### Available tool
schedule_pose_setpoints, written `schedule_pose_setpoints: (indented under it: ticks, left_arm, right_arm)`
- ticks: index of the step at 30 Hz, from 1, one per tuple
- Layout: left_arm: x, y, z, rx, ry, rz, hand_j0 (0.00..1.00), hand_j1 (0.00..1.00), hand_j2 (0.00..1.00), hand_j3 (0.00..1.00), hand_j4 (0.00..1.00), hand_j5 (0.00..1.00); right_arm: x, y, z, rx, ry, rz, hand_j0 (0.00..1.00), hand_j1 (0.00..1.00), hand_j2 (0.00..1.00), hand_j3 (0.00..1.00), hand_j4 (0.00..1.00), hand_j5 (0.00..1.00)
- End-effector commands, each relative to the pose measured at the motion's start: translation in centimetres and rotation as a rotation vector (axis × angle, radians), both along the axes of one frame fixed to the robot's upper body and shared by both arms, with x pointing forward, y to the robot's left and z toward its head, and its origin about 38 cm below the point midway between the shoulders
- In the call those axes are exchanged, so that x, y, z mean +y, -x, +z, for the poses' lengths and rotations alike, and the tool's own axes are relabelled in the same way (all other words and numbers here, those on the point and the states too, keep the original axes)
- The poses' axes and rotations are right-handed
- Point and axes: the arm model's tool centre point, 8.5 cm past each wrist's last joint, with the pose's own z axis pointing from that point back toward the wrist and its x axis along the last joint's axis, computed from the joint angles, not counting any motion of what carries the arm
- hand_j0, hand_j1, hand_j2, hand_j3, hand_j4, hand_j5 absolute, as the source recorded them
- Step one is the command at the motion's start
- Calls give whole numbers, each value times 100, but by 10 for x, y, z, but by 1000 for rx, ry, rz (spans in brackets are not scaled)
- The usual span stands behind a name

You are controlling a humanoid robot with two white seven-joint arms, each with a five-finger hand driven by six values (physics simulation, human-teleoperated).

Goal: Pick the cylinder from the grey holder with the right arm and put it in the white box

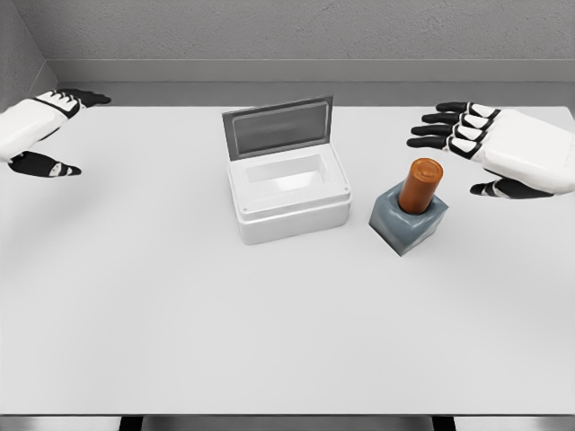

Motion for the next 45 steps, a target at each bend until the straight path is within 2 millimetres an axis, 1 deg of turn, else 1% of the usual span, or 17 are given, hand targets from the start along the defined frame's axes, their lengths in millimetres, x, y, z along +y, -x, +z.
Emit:
schedule_pose_setpoints:
  ticks: [1,6,7,8,10,12,14,17,20,22,24,26,27,30,34,41,45]
  left_arm:
    - [0,0,0,2,7,0,100,100,100,100,100,100]
    - [1,0,3,-3,22,2,100,100,100,100,100,100]
    - [2,0,4,4,85,7,100,100,100,100,100,100]
    - [2,1,2,13,129,10,100,100,100,100,100,100]
    - [0,3,-2,39,182,3,100,100,100,100,100,100]
    - [-8,9,-16,235,212,-82,100,100,100,100,100,100]
    - [-12,14,-20,352,226,-155,100,100,100,100,100,100]
    - [-13,15,-20,353,215,-160,100,100,100,100,100,100]
    - [-14,15,-19,354,223,-166,100,100,100,100,100,100]
    - [-19,16,-14,364,258,-198,100,100,100,100,100,100]
    - [-28,12,4,337,511,-253,100,100,100,100,100,100]
    - [-38,3,16,333,708,-282,100,100,100,100,100,100]
    - [-40,-1,15,366,727,-258,100,100,100,100,100,100]
    - [-35,-8,12,492,883,-179,100,100,100,100,100,100]
    - [-32,-11,8,549,916,-137,100,100,100,100,100,100]
    - [-30,-9,-19,650,934,-59,100,100,100,100,100,100]
    - [-29,-9,-20,649,929,-56,100,100,100,100,100,100]
  right_arm:
    - [-3,1,2,-3,-2,-5,100,100,100,100,100,100]
    - [-22,1,18,-23,26,-52,100,100,100,100,100,100]
    - [-20,-4,26,-45,29,-52,100,100,100,100,100,100]
    - [-22,-8,36,-53,80,-59,100,100,100,100,100,100]
    - [-24,-17,40,28,291,-85,100,100,100,100,100,100]
    - [-5,-26,29,90,387,-51,100,100,100,100,100,100]
    - [5,-31,29,85,475,-44,100,100,100,100,100,100]
    - [13,-34,32,48,486,-36,100,100,100,100,100,100]
    - [24,-38,46,3,493,-21,99,99,99,99,99,99]
    - [38,-41,40,6,486,16,99,99,99,99,99,99]
    - [54,-43,25,35,504,63,99,99,99,99,99,99]
    - [57,-44,24,36,508,71,99,99,99,99,99,99]
    - [58,-44,24,36,510,73,99,99,99,99,99,99]
    - [55,-49,3,86,539,68,99,99,99,99,99,99]
    - [61,-50,-8,96,568,81,99,99,99,99,99,99]
    - [65,-60,-23,118,577,75,99,99,99,99,99,99]
    - [64,-65,-25,128,573,63,99,99,99,99,99,99]
